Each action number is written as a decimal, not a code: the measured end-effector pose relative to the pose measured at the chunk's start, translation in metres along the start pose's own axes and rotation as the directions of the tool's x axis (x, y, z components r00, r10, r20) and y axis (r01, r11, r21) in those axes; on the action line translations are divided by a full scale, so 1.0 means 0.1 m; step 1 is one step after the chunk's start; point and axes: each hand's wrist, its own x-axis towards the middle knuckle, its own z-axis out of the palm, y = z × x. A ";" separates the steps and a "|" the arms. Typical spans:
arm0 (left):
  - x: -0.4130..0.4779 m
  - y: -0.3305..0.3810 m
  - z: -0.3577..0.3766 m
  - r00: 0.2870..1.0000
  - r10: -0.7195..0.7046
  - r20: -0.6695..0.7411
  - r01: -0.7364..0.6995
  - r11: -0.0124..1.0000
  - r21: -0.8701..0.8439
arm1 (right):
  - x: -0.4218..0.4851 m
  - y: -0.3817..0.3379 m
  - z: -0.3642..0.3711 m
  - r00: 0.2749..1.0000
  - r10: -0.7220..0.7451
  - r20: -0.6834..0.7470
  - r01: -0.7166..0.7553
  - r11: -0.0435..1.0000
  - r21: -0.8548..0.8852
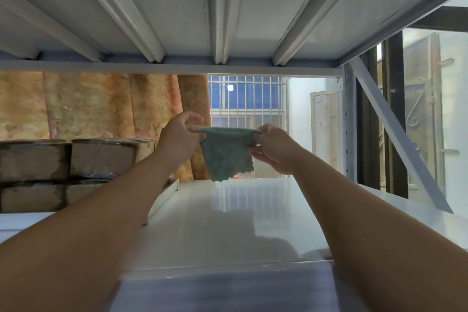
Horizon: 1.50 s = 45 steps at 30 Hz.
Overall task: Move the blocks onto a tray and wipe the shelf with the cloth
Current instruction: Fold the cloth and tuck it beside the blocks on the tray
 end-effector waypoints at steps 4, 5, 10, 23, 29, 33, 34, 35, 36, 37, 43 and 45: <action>0.01 -0.02 -0.05 0.997 0.070 -0.015 -0.069 0.997 0.046 | -0.03 0.02 -0.01 0.999 -0.033 0.013 0.033 0.997 -0.070; -0.01 -0.02 -0.06 0.997 0.066 0.038 -0.068 0.996 0.057 | -0.04 0.04 -0.03 1.000 -0.013 0.014 0.015 0.989 -0.149; -0.07 0.06 -0.09 0.924 0.028 0.382 -0.053 0.997 0.055 | -0.05 0.08 -0.06 0.999 0.035 -0.013 -0.037 0.900 -0.434; 0.03 0.00 -0.04 0.981 -0.006 0.195 0.018 0.998 -0.059 | 0.02 0.03 -0.03 0.990 -0.121 -0.071 0.118 0.992 -0.049; -0.03 -0.09 -0.10 0.780 -0.224 0.584 0.076 0.961 0.267 | -0.03 0.12 -0.08 0.988 0.136 0.074 -0.092 0.898 -0.431; -0.07 -0.07 -0.13 0.685 -0.266 0.678 -0.027 0.921 0.389 | -0.03 0.12 -0.08 0.959 0.259 0.116 -0.125 0.752 -0.647; -0.08 -0.05 -0.13 0.687 -0.261 0.679 -0.015 0.928 0.372 | -0.04 0.12 -0.09 0.949 0.288 0.126 -0.136 0.737 -0.662; -0.08 -0.03 -0.13 0.686 -0.261 0.680 0.005 0.935 0.354 | -0.05 0.11 -0.11 0.940 0.314 0.136 -0.145 0.725 -0.674; -0.09 -0.02 -0.13 0.676 -0.268 0.687 0.024 0.939 0.343 | -0.06 0.10 -0.12 0.932 0.332 0.147 -0.147 0.714 -0.685; -0.10 -0.01 -0.12 0.655 -0.284 0.700 0.045 0.939 0.340 | -0.06 0.10 -0.14 0.925 0.345 0.159 -0.143 0.704 -0.695; -0.13 -0.03 -0.11 0.539 -0.388 0.748 0.243 0.922 0.303 | -0.07 0.08 -0.18 0.887 0.424 0.182 -0.174 0.672 -0.720; -0.14 -0.06 -0.06 0.600 -0.386 0.701 0.209 0.921 0.328 | -0.05 0.09 -0.17 0.897 0.419 0.140 -0.194 0.658 -0.728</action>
